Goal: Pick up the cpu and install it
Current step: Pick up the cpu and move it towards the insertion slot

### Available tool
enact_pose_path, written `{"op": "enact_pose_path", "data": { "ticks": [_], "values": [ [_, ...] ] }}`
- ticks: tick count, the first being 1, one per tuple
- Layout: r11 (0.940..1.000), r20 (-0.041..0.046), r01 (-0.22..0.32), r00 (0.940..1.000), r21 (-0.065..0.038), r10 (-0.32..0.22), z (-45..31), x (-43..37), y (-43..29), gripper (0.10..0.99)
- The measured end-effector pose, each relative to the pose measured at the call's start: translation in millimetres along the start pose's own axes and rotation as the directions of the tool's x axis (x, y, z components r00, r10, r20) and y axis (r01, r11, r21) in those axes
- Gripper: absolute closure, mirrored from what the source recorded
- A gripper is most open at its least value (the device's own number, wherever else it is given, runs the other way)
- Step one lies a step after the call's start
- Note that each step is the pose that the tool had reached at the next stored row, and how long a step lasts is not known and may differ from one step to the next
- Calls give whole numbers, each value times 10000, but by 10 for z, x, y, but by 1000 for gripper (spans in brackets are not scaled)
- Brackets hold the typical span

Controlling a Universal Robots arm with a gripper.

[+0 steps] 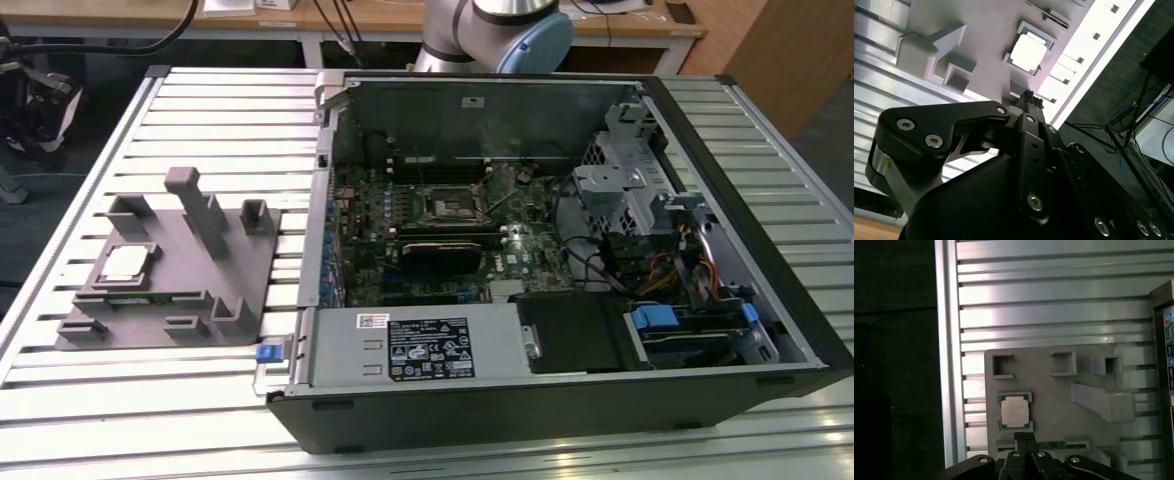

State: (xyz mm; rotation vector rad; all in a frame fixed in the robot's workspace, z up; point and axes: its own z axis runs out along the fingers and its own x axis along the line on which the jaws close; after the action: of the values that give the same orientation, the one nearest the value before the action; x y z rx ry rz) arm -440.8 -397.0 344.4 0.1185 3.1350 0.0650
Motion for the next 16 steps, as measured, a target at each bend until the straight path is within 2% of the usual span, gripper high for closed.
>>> {"op": "enact_pose_path", "data": {
  "ticks": [16],
  "values": [
    [10000,1,1,10000,9,-1,97,0,-4,980]
  ]
}}
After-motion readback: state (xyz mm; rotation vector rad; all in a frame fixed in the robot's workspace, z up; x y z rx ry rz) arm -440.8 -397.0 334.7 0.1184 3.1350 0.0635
